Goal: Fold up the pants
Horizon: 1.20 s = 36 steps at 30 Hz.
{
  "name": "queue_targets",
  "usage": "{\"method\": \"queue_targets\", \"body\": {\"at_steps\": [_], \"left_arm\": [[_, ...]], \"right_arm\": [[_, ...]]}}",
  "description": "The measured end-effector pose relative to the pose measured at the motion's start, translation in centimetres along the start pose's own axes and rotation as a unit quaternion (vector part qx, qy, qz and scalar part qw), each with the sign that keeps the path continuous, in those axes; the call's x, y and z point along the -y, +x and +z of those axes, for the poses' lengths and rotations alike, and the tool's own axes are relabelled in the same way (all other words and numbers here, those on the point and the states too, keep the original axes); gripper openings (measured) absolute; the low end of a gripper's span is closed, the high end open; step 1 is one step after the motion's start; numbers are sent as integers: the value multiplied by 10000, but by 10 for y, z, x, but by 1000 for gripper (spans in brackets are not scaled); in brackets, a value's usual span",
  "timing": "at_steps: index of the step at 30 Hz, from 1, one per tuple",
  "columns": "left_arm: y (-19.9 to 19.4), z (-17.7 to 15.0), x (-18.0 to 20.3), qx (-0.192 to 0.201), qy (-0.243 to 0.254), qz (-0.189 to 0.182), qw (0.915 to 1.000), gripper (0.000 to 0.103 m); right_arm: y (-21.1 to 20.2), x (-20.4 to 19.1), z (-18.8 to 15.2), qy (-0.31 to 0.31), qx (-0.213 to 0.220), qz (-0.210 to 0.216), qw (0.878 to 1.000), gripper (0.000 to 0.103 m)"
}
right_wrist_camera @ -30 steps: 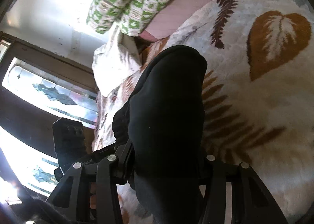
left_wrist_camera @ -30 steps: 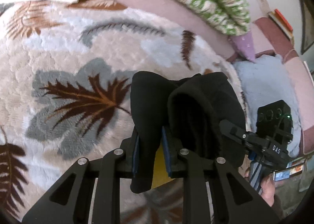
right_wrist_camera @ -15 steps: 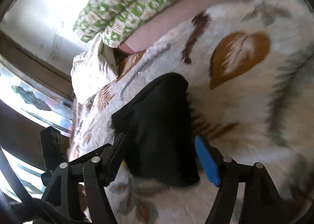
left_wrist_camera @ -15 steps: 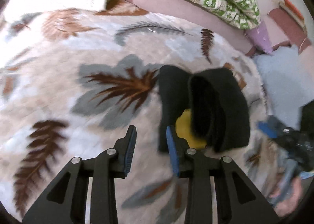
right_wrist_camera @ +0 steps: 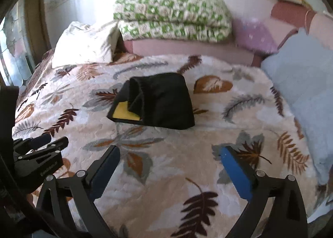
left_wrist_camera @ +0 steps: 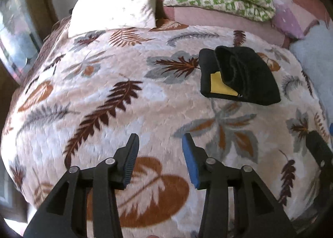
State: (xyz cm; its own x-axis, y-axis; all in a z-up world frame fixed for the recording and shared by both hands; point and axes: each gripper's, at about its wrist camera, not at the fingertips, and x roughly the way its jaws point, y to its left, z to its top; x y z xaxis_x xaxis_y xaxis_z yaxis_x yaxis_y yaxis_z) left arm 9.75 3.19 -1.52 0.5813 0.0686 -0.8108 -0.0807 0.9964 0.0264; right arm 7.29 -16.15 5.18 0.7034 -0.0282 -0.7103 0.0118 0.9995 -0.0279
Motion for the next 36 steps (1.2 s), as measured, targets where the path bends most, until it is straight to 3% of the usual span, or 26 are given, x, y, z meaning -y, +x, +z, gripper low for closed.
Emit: {"method": "queue_targets", "body": {"at_steps": [6,19,36], "left_arm": [[-16,-12,-4,114,-224,50,9997,41],[-43,-22,21,434,209,-45,9988,41],[-56,-19,27,755,424,-72,9962,41]], "right_arm": [[-30,-4,-7,60,385,-55,9992,99],[-39,6,-22,76,319,-75,9994,99],[-43,16,-22,127,339,-105,9993,99]]}}
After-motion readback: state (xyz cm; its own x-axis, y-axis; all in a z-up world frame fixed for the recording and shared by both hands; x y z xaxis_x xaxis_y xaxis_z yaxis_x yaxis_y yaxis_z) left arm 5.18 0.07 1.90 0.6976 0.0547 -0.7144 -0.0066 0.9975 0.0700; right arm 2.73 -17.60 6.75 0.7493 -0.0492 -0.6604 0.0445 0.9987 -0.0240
